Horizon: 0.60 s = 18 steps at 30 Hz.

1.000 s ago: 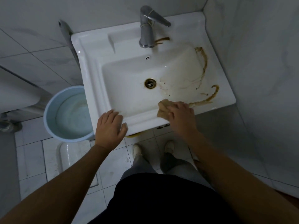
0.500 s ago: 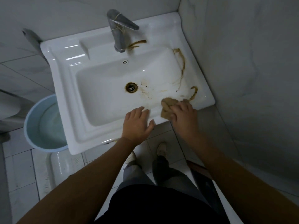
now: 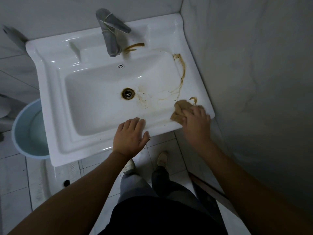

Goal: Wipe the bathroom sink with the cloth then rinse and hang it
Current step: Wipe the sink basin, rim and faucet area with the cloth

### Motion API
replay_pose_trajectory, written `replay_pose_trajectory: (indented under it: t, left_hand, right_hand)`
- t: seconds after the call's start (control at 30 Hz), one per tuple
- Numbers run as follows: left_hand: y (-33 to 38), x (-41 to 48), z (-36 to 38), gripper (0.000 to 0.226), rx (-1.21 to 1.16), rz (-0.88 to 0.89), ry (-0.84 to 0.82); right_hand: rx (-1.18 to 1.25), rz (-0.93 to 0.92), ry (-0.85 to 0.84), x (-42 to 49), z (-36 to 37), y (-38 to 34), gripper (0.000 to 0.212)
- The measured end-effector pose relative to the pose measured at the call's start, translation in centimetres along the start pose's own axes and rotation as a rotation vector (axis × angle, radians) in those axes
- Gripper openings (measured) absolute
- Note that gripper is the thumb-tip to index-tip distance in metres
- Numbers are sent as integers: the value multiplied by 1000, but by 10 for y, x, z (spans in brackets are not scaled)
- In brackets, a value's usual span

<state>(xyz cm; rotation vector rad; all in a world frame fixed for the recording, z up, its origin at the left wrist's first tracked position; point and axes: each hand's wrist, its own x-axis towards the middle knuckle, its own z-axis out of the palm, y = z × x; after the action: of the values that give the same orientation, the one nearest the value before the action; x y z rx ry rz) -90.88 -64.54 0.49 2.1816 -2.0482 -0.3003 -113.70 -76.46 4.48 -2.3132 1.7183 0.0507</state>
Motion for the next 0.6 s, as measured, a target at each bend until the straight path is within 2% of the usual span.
replay_pose_trajectory:
  t: [0.2,0.4,0.6]
  left_hand:
    - [3,0,-1,48,8,-16,4]
    - [3,-1,0,49,2,-20,13]
    - [4,-1,0,50,-11,-10,43]
  right_hand:
    - [58,-177,-30,-7,4,-3,33]
    - [-11,-79,3,19,-12,39,34]
    - [-2,-51,-14,27,-4,21,39]
